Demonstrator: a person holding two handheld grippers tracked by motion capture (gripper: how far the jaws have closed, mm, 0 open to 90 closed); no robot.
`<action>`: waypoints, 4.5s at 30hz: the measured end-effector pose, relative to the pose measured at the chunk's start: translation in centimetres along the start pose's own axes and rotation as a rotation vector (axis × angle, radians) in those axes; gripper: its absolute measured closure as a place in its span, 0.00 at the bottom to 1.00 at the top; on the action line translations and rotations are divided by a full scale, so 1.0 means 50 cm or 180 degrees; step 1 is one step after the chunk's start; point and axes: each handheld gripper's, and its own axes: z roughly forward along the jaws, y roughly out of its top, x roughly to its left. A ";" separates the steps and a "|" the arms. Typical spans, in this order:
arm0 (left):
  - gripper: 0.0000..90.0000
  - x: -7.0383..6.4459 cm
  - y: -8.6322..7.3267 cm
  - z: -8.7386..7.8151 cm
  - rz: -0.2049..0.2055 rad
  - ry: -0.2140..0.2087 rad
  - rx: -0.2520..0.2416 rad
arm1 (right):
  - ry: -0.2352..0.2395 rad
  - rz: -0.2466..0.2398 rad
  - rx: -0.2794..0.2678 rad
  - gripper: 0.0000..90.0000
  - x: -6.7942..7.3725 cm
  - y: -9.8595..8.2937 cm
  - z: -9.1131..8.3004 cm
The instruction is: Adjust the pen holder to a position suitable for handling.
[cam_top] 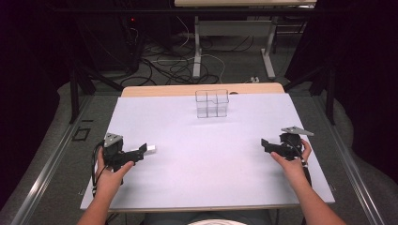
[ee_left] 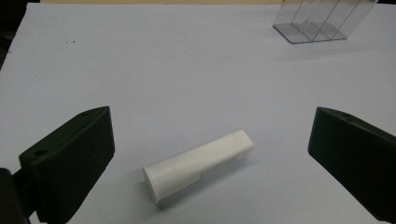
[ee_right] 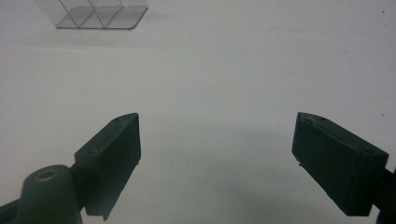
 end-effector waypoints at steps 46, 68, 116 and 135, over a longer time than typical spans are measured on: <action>0.01 0.000 -0.009 -0.006 0.0059 0.0036 0.0051 | 0.0656 -0.1706 0.0201 0.39 0.187 0.228 0.074; 0.01 -0.001 -0.010 -0.003 0.0086 0.0031 0.0065 | 0.0652 -0.3356 0.0708 0.37 0.277 0.282 0.168; 0.02 0.002 -0.015 0.000 0.0082 -0.0013 0.0124 | 0.0859 -0.3397 0.0561 0.51 0.292 0.298 0.292; 0.02 0.001 -0.015 -0.001 0.0085 -0.0019 0.0124 | 0.0997 -0.3370 0.0672 0.67 0.299 0.294 0.290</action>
